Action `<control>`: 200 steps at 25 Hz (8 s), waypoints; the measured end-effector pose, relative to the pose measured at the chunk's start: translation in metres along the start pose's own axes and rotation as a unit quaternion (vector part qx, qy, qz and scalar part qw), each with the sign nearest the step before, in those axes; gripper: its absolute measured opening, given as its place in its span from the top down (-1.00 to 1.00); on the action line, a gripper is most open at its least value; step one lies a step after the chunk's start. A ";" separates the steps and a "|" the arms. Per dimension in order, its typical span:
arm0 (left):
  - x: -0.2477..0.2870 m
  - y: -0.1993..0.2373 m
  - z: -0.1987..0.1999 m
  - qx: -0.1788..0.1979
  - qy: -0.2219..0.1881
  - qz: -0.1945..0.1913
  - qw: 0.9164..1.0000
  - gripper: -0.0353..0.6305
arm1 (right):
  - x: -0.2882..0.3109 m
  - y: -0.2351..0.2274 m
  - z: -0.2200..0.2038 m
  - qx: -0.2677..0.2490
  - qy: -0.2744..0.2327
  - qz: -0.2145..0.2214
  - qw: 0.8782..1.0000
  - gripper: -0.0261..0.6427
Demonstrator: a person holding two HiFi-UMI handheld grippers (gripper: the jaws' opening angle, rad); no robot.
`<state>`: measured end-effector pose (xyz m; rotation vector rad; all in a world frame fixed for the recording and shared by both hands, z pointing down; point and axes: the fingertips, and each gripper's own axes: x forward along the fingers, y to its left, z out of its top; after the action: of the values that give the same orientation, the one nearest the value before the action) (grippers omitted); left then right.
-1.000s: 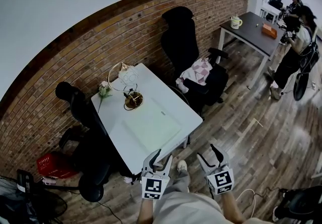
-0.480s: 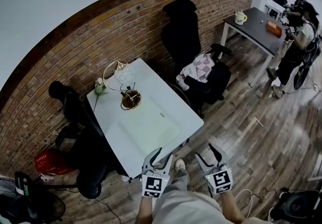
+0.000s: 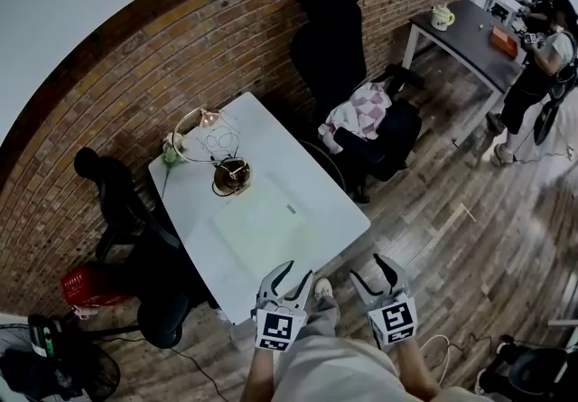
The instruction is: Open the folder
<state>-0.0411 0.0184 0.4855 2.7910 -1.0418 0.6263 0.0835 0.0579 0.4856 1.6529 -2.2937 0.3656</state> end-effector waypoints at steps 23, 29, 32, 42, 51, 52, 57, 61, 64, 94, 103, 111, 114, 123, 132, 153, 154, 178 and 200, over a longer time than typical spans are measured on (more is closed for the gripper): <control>0.086 0.040 -0.043 -0.002 0.085 -0.026 0.996 0.37 | 0.101 -0.042 -0.018 0.008 0.074 0.039 0.996 0.13; 0.098 0.038 -0.056 0.003 0.105 -0.034 0.994 0.37 | 0.113 -0.043 -0.025 0.009 0.092 0.052 0.994 0.13; 0.102 0.037 -0.061 0.007 0.113 -0.036 0.993 0.37 | 0.118 -0.041 -0.031 0.004 0.106 0.063 0.992 0.13; 0.114 0.023 -0.086 0.025 0.142 -0.034 0.989 0.37 | 0.127 -0.029 -0.058 -0.024 0.141 0.124 0.982 0.13; 0.124 0.012 -0.108 0.022 0.171 -0.004 0.985 0.37 | 0.133 -0.021 -0.078 -0.043 0.155 0.186 0.969 0.13; 0.124 0.011 -0.110 0.022 0.174 -0.001 0.984 0.37 | 0.134 -0.020 -0.080 -0.045 0.157 0.192 0.968 0.13; 0.129 0.006 -0.118 0.020 0.186 0.012 0.982 0.37 | 0.136 -0.020 -0.090 -0.056 0.164 0.217 0.961 0.13; 0.134 0.002 -0.124 0.023 0.200 0.018 0.979 0.37 | 0.138 -0.021 -0.096 -0.060 0.167 0.230 0.957 0.13; 0.138 -0.001 -0.130 0.042 0.216 0.023 0.975 0.37 | 0.138 -0.022 -0.101 -0.063 0.171 0.238 0.954 0.13; 0.168 -0.012 -0.162 0.180 0.304 0.067 0.933 0.47 | 0.137 -0.041 -0.117 -0.068 0.177 0.255 0.948 0.13; 0.164 -0.013 -0.152 0.133 0.284 0.037 0.949 0.61 | 0.143 -0.033 -0.116 -0.071 0.175 0.261 0.947 0.13; 0.163 -0.011 -0.141 0.105 0.260 0.033 0.959 0.76 | 0.163 -0.020 -0.126 -0.079 0.180 0.274 0.941 0.13; 0.163 -0.010 -0.138 0.099 0.257 0.031 0.961 0.78 | 0.172 -0.017 -0.128 -0.076 0.180 0.274 0.942 0.13; 0.158 -0.008 -0.128 0.078 0.241 0.034 0.967 0.79 | 0.191 -0.015 -0.131 -0.062 0.184 0.265 0.945 0.41; 0.152 -0.003 -0.118 0.065 0.225 0.047 0.971 0.81 | 0.202 -0.011 -0.135 -0.062 0.188 0.267 0.943 0.41; 0.131 0.005 -0.094 0.060 0.194 0.081 0.976 0.82 | 0.201 -0.013 -0.137 -0.072 0.191 0.270 0.941 0.41; 0.131 0.005 -0.093 0.059 0.192 0.082 0.976 0.82 | 0.201 -0.012 -0.136 -0.068 0.190 0.271 0.941 0.41; 0.085 0.014 -0.070 0.022 0.149 0.186 0.971 0.85 | 0.206 -0.017 -0.145 -0.106 0.195 0.281 0.934 0.41; 0.023 0.025 -0.057 -0.040 0.112 0.311 0.943 0.88 | 0.208 -0.017 -0.146 -0.134 0.197 0.300 0.923 0.41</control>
<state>-0.0609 -0.0018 0.5456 2.2201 -1.8498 0.9027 0.0499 -0.0759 0.6997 0.6440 -2.3433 0.4366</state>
